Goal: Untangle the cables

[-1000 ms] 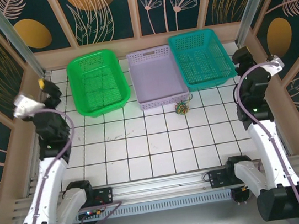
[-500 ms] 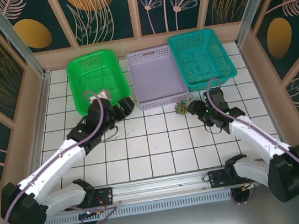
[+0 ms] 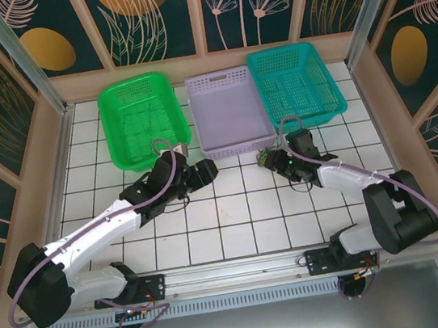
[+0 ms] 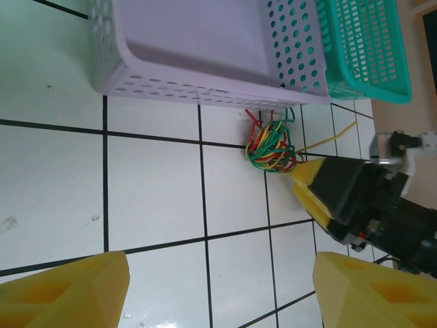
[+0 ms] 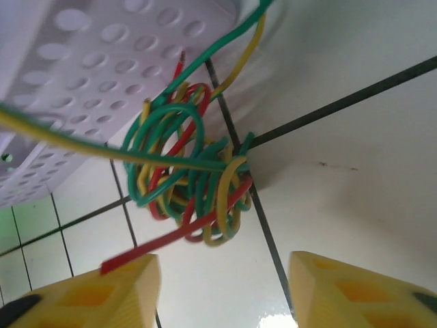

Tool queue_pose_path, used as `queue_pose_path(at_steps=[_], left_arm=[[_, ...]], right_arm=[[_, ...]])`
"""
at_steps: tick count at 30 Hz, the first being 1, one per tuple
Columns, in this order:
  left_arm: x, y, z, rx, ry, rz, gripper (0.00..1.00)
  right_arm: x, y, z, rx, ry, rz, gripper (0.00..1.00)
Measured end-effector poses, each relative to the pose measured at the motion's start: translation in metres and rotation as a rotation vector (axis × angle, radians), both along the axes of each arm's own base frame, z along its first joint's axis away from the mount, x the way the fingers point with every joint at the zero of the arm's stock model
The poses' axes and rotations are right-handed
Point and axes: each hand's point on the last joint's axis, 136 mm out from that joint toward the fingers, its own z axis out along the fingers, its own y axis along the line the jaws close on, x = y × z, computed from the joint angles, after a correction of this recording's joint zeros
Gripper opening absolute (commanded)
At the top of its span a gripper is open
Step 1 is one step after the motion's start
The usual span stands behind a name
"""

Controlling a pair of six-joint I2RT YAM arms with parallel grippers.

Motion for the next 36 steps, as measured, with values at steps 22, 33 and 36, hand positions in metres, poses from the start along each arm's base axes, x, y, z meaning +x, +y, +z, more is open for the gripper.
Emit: queue_pose_path(at_steps=[22,33,36], left_arm=[[-0.01,-0.026,-0.01,-0.01,0.047,-0.135,0.74],[-0.027,-0.071,-0.034,0.006,0.111,-0.298,0.73],[-0.029,-0.076,-0.041,0.012,0.125,-0.31,0.72]], right_arm=[[0.018,0.001,-0.009,-0.103,-0.017,0.088,0.0],[-0.051,0.055,0.044,-0.08,-0.093,0.336,0.0],[-0.067,0.066,0.039,-0.087,-0.071,0.403,0.0]])
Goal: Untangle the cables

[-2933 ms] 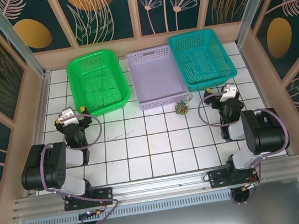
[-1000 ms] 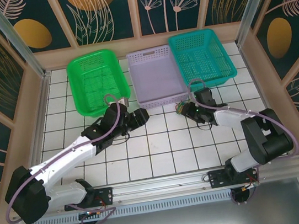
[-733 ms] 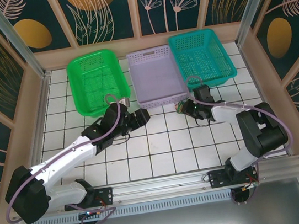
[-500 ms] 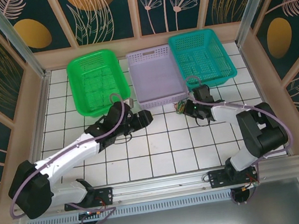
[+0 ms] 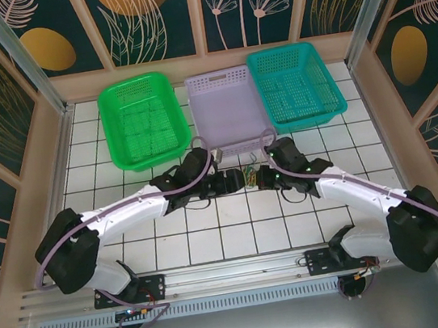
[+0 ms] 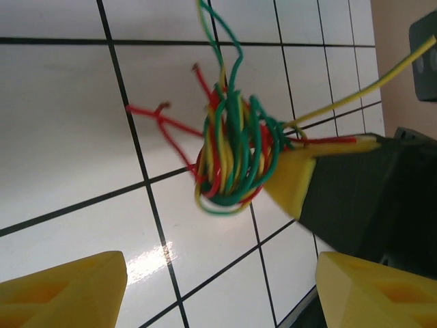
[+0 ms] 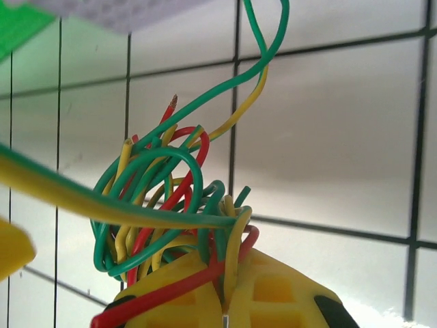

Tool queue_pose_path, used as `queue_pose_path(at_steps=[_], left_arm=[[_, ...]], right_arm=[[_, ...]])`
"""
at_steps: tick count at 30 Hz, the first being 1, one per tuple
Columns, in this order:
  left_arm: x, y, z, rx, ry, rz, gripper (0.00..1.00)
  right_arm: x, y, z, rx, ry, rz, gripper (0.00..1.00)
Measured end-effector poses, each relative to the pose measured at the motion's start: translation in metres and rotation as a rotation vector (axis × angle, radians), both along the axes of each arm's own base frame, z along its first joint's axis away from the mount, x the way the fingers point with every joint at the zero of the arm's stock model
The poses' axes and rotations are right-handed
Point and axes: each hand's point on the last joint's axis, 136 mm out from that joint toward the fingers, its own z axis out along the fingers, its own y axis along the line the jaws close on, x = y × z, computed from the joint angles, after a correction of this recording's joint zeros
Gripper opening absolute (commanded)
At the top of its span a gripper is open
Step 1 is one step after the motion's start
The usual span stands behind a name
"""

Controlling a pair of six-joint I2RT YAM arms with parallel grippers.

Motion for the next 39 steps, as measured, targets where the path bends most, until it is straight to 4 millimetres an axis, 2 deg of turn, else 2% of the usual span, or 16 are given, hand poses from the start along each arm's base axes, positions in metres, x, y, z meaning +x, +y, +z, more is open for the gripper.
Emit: queue_pose_path(at_steps=[4,6,11,17,19,21,22,23,27,30,35,39], left_arm=[[0.0,-0.003,-0.002,-0.006,0.003,-0.008,0.67],[0.0,-0.004,-0.006,-0.003,0.011,-0.012,0.63],[-0.002,-0.008,-0.026,0.024,0.051,-0.026,0.63],[0.002,-0.013,-0.031,0.032,0.056,-0.03,0.54],[0.003,-0.013,-0.031,0.03,0.054,-0.03,0.43],[0.004,-0.016,-0.028,0.015,0.044,-0.034,0.23],[0.005,-0.017,-0.027,0.008,0.04,-0.031,0.09],[0.005,-0.017,-0.026,0.004,0.039,-0.029,0.0],[0.009,-0.019,-0.02,-0.016,0.025,-0.013,0.0],[0.014,-0.015,-0.006,-0.047,-0.017,0.024,0.0],[0.015,-0.004,0.027,-0.17,-0.107,0.083,0.0],[0.006,0.006,0.032,-0.269,-0.12,0.109,0.0]], right_arm=[[-0.01,0.007,-0.001,-0.005,0.005,0.057,0.0],[-0.012,0.009,-0.001,-0.001,0.005,0.079,0.0],[-0.02,0.018,0.0,0.012,0.009,0.136,0.0],[-0.026,0.023,0.001,0.025,0.015,0.174,0.0],[-0.027,0.024,0.001,0.026,0.016,0.179,0.0],[-0.028,0.024,0.001,0.03,0.018,0.181,0.0],[-0.028,0.024,0.001,0.029,0.019,0.182,0.0],[-0.029,0.023,0.0,0.027,0.024,0.18,0.0],[-0.026,0.02,0.001,0.04,0.041,0.146,0.0],[-0.017,0.018,0.008,0.115,0.068,0.094,0.0],[-0.005,0.016,0.025,0.388,0.187,0.001,0.0],[-0.013,0.017,0.028,0.587,0.375,-0.022,0.0]])
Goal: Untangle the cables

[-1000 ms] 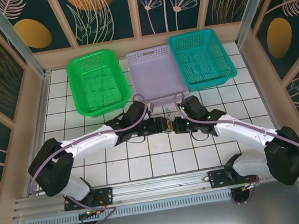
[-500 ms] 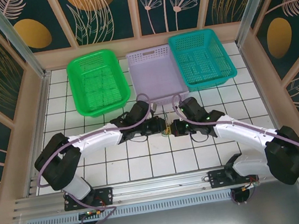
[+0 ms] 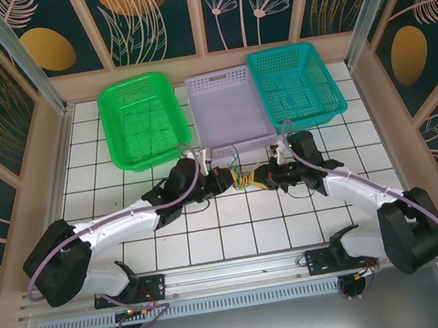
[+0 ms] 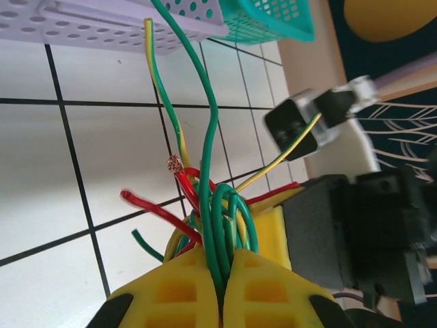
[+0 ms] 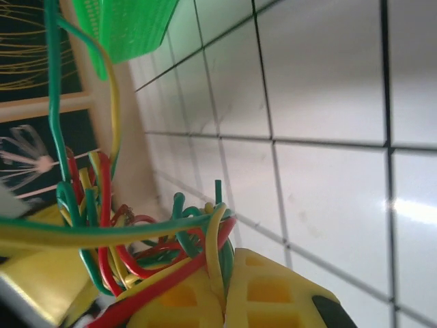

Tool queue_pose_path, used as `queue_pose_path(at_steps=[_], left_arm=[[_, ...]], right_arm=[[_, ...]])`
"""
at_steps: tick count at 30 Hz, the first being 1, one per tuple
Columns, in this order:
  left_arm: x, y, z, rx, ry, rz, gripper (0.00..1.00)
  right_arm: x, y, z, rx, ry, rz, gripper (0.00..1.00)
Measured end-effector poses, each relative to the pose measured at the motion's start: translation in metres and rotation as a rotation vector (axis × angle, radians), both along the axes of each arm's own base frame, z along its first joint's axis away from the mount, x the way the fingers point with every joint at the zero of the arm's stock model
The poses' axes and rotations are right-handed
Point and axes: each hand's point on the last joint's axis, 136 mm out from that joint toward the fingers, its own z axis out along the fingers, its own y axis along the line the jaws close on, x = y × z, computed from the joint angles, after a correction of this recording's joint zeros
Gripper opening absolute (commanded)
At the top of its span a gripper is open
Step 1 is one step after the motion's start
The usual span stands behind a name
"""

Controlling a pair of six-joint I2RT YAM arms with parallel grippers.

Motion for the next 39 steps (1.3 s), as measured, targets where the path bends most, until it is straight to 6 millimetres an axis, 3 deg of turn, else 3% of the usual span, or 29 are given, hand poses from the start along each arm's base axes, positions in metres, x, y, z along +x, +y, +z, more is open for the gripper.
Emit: queue_pose_path(at_steps=[5,11,12,15,17,20,22,26,32,39], left_arm=[[-0.009,0.01,-0.003,-0.08,0.016,0.012,0.0],[-0.011,0.012,0.005,-0.14,0.006,0.021,0.0],[-0.009,0.013,0.006,-0.141,0.004,0.026,0.0],[0.001,0.011,0.022,-0.162,-0.021,0.04,0.0],[0.006,0.009,0.033,-0.169,-0.044,0.041,0.0],[0.01,0.009,0.038,-0.159,-0.058,0.04,0.0],[0.009,0.008,0.036,-0.146,-0.053,0.034,0.0],[0.01,0.005,0.03,-0.127,-0.036,0.023,0.0],[0.01,0.001,0.031,-0.125,-0.031,0.009,0.0],[0.012,-0.001,0.023,-0.111,-0.017,0.006,0.0]], right_arm=[[-0.011,0.008,-0.006,0.105,0.24,0.04,0.0],[-0.012,0.01,0.005,0.138,0.326,0.037,0.0],[-0.008,0.01,0.008,0.119,0.31,0.029,0.03],[0.009,0.008,0.031,0.008,0.142,0.001,0.3],[0.029,-0.001,0.057,-0.092,-0.058,-0.064,0.43],[0.042,-0.022,0.091,-0.178,-0.267,-0.16,0.55],[0.042,-0.03,0.101,-0.22,-0.342,-0.187,0.58],[0.042,-0.032,0.09,-0.268,-0.332,-0.191,0.63],[0.039,-0.021,0.054,-0.181,-0.11,-0.275,0.65],[0.045,0.009,0.049,-0.052,0.083,-0.336,0.63]])
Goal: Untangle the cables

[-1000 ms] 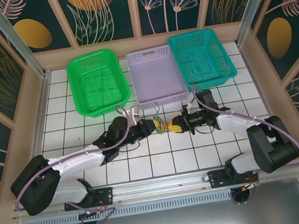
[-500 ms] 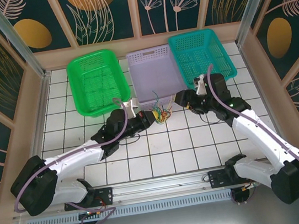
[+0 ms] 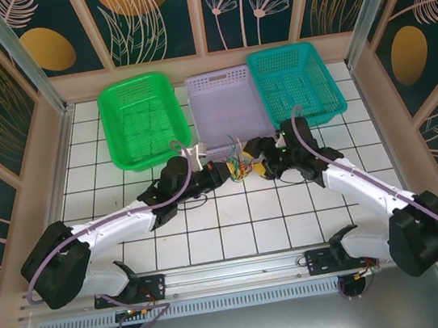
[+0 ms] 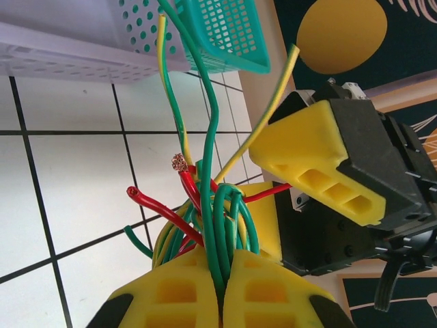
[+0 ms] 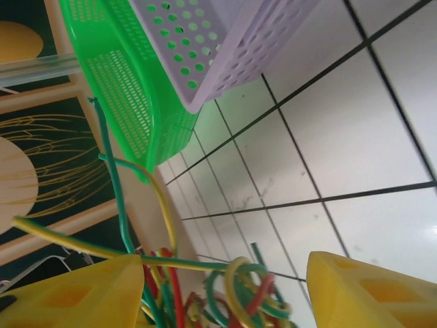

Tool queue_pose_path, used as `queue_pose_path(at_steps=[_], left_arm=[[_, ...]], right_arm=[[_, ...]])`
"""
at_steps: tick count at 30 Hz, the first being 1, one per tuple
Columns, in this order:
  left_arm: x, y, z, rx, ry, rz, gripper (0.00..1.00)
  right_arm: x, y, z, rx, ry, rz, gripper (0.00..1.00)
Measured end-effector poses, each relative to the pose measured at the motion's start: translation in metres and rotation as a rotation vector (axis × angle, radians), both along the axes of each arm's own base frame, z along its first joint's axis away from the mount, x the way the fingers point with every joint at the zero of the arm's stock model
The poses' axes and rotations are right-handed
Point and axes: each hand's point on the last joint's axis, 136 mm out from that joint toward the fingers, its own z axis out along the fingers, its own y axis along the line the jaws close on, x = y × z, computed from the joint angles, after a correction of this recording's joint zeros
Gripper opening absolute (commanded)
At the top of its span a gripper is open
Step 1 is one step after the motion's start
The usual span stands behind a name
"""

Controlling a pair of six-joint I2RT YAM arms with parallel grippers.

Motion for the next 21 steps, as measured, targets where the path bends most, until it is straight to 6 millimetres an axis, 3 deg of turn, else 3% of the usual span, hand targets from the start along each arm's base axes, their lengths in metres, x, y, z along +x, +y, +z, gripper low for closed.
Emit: queue_pose_path(at_steps=[4,9,16,21], left_arm=[[0.003,-0.003,-0.001,0.006,-0.003,-0.003,0.0],[0.004,-0.004,0.002,0.009,-0.012,-0.003,0.0],[0.004,-0.005,0.002,0.01,-0.009,-0.005,0.0],[0.005,-0.004,0.002,0.005,-0.007,0.0,0.0]], right_arm=[[-0.006,0.012,-0.01,0.022,0.08,0.001,0.63],[-0.007,0.012,-0.009,0.031,0.1,-0.016,0.63],[-0.007,0.008,-0.013,0.052,0.117,-0.046,0.39],[-0.006,0.007,-0.015,0.067,0.128,-0.065,0.32]])
